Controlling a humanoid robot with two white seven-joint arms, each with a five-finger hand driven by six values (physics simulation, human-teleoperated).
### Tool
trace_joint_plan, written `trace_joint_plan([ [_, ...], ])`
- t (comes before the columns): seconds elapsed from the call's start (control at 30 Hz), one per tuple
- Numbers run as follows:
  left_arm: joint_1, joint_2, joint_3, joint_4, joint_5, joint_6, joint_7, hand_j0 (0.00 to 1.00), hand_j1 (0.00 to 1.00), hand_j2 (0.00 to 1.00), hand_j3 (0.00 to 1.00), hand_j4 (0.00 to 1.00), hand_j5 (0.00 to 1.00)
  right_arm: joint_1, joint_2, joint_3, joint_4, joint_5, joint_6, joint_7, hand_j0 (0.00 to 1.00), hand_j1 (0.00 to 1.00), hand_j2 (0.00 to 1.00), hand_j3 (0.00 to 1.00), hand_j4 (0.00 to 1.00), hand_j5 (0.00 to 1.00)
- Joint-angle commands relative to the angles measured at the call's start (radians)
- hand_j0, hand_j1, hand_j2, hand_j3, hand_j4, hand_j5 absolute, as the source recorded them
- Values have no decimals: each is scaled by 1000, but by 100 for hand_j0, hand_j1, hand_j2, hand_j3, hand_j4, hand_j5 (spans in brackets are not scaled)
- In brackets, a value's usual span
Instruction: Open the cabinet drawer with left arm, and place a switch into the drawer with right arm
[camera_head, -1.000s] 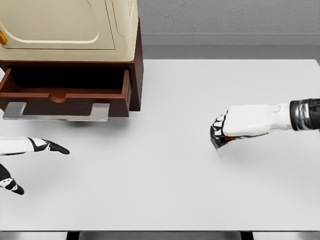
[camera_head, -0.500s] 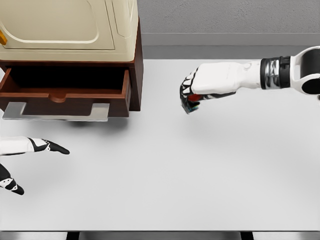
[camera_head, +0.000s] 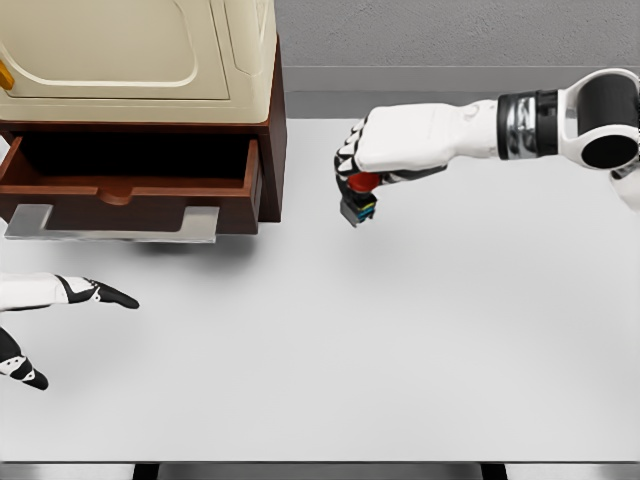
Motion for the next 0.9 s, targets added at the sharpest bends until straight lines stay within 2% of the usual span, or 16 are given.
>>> trace_joint_plan([
  [0.0, 0, 0, 1, 0, 8, 2, 0, 100, 100, 100, 100, 100, 100, -2, 4, 6, 0, -5, 3, 0, 39, 39, 39, 39, 39, 39],
  [0.13, 0, 0, 1, 0, 8, 2, 0, 100, 100, 100, 100, 100, 100, -23, 27, 7, 15, -7, 3, 0, 33, 33, 33, 33, 33, 33],
  [0.33, 0, 2, 1, 0, 8, 2, 0, 100, 100, 100, 100, 100, 100, -61, 69, 23, 72, -7, 3, 0, 33, 33, 33, 33, 33, 33],
  [0.5, 0, 0, 1, 0, 8, 2, 0, 100, 100, 100, 100, 100, 100, -101, 101, 23, 78, -10, 3, 0, 33, 33, 33, 33, 33, 33],
  [0.73, 0, 0, 1, 0, 8, 2, 0, 100, 100, 100, 100, 100, 100, -164, 207, 24, 86, -10, 3, 0, 33, 33, 33, 33, 33, 33],
  [0.87, 0, 0, 1, -2, 8, 2, 0, 100, 100, 100, 100, 100, 100, -216, 303, 26, 183, -10, 3, 0, 34, 34, 34, 34, 34, 34],
])
